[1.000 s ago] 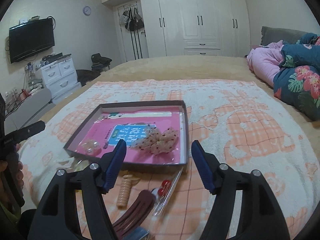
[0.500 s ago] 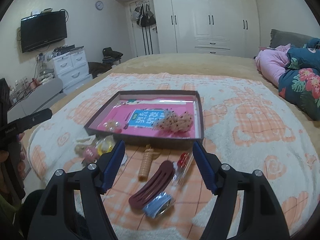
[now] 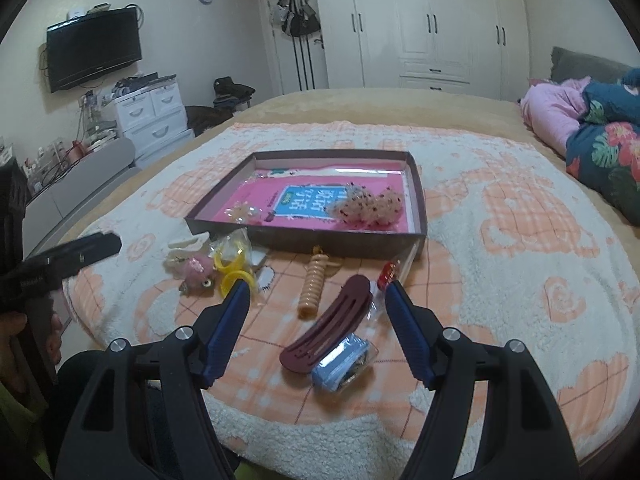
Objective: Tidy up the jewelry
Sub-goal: 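Withdraw both tools from the box back over the bed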
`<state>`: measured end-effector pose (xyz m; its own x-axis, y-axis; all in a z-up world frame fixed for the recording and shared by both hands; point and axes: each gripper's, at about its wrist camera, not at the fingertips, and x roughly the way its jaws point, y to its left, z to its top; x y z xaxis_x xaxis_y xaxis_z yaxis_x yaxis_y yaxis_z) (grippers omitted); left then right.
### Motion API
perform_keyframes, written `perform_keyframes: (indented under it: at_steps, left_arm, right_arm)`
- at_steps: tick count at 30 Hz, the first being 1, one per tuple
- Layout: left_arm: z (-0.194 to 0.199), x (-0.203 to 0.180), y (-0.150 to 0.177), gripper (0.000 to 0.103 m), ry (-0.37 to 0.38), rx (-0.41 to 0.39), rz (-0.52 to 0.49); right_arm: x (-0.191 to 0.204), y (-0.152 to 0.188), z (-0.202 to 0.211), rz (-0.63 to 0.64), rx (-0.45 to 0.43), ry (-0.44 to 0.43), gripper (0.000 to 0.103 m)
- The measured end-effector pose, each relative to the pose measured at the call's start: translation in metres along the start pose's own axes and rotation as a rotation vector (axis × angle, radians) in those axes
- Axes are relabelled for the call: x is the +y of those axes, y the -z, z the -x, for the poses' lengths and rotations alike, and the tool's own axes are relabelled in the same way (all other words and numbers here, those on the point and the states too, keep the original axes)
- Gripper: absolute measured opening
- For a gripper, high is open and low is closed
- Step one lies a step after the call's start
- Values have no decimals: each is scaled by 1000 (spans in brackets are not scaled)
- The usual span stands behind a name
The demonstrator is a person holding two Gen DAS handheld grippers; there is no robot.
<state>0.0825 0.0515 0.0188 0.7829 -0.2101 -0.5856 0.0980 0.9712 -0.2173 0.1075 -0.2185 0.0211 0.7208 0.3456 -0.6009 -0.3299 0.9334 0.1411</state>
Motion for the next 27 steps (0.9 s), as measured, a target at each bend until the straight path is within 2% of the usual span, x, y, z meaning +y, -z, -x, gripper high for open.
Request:
perform_keyframes:
  at_steps: [12,17,19,23,25,27]
  left_arm:
    - [-35,-14,16,90,34,91,-29]
    - [-52,-19,18,73,45,132,-37]
    - [-61,-20,18,64,48,152,-35]
    - [-78,-16,17,51,52,192,-12]
    - [-85,-13,16,42,54,209,4]
    - [-91,-11,16,38,52,219,15]
  right_arm:
    - [-19,9,-15,-51,44,58,68]
    - [-22,10,-20,-57,50,59,68]
    - [-23,10,-21,-60,53,60,68]
    - [-27,9,-27,-70,64,69,68]
    - [-30,8,-29,-78,66,72,68]
    - [-33,7,-31,-87,67,74,68]
